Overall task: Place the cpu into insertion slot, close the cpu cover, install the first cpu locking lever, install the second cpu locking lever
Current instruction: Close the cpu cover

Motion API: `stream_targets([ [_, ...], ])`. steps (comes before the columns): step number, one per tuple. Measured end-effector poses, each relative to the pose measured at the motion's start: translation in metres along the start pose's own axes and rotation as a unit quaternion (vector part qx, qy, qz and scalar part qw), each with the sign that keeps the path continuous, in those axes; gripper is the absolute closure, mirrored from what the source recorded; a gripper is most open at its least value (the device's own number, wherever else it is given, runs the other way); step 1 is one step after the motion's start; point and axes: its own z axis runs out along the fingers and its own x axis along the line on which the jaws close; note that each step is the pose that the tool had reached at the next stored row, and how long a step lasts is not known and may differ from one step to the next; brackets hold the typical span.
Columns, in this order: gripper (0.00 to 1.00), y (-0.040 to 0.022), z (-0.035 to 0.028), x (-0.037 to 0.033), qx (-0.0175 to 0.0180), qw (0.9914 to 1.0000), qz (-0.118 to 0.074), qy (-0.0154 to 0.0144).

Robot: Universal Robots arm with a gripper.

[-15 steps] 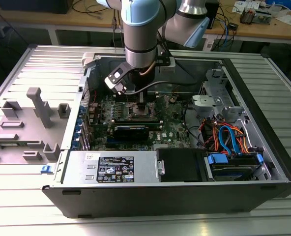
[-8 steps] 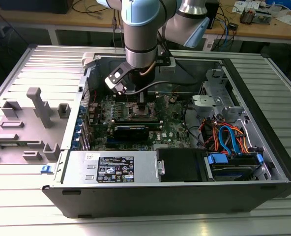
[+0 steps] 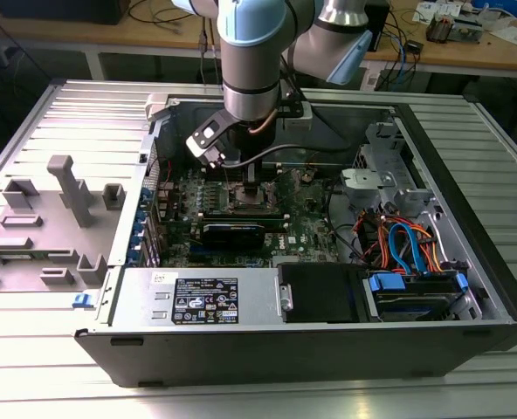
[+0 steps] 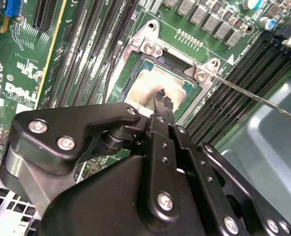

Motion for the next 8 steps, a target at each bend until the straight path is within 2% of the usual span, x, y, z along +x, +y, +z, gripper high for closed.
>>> stream_targets([
  [8, 0.89, 0.0001, -0.0008, 0.0001, 0.0002, 1.00000, 0.000, 0.0001],
])
